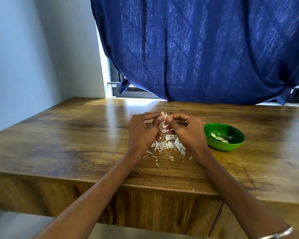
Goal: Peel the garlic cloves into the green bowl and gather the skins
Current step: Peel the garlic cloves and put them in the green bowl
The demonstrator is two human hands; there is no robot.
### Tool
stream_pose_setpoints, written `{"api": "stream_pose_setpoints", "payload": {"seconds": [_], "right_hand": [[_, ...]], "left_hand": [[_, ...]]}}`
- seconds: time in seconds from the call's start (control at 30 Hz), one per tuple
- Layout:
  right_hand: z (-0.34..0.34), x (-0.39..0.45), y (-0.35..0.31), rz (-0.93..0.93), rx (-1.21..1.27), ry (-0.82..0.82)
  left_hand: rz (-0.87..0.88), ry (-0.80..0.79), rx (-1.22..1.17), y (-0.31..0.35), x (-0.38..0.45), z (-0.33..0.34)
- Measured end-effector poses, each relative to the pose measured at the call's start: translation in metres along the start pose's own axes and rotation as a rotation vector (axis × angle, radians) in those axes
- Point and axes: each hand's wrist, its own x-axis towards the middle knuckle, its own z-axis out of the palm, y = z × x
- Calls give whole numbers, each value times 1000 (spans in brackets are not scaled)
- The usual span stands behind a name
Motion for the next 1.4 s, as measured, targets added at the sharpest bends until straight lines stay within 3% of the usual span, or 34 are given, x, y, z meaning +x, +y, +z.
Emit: {"api": "stream_pose_setpoints", "payload": {"seconds": [0.27,0.4,0.53,1.03,1.3,1.4], "right_hand": [[1,-1,-2,91,105,17],[0,-2,-3,39,8,29],[-4,-2,-1,4,-136,43],[0,-3,1,-156,-224,43],[-4,1,2,-91,-135,31],[-2,1,4,-50,-213,-19]], "left_hand": [[-134,11,-255,1,5,-2],[-225,-42,-360,4,4,-4],[-256,-96,-379,4,3,-4],[-320,-181,-318,6,2,-5],[-263,-46,-357,7,3,-5],[-273,-36,-350,9,2,-6]]}}
